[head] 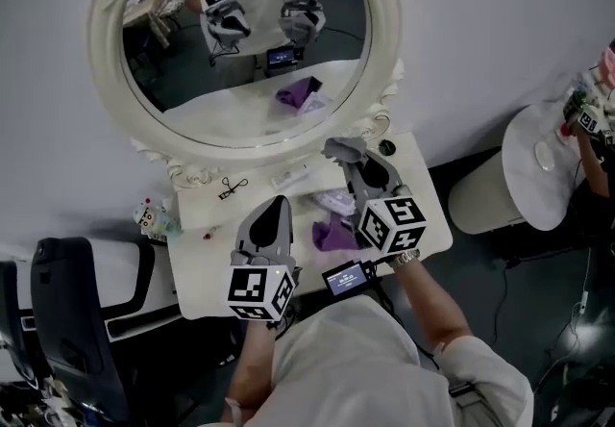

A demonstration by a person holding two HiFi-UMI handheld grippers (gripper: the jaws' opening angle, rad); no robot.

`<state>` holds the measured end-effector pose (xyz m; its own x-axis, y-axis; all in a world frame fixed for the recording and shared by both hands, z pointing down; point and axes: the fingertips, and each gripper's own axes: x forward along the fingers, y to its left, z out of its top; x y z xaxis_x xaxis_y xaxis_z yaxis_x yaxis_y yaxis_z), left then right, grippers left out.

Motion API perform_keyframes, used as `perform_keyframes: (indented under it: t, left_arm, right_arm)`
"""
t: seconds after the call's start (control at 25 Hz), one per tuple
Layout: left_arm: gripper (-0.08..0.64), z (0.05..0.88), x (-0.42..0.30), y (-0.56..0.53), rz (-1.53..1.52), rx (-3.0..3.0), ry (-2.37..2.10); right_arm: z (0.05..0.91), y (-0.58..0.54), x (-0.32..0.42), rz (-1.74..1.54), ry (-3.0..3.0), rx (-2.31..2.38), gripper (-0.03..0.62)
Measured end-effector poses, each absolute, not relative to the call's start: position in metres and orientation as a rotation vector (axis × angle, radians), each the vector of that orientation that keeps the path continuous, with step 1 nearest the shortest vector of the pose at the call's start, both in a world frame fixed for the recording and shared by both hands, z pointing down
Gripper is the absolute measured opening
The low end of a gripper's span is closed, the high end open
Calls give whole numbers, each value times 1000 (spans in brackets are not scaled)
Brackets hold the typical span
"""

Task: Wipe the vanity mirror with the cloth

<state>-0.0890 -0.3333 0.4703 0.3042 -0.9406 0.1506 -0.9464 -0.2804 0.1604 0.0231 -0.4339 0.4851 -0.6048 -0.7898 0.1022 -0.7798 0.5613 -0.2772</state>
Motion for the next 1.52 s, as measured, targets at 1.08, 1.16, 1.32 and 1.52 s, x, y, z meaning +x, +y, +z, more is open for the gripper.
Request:
perform_keyframes:
  t: [1.08, 1.16, 1.32, 1.52]
  left_arm:
    - [0, 500, -57, -55, -54, 2602, -1395]
    - [0, 500, -52, -22, -55, 2537, -1483]
    - [0, 513, -20, 61, -3, 2478, -1536]
    - [0, 526, 24, 140, 10, 2429, -1536]
  right_arm:
    - [492, -26, 97, -621, 2486, -1616, 66]
    - [494, 2, 108, -646, 2527, -1557, 66]
    - [504, 69, 137, -674, 2556, -1488, 66]
    - [531, 119, 162, -767, 2583, -1429, 66]
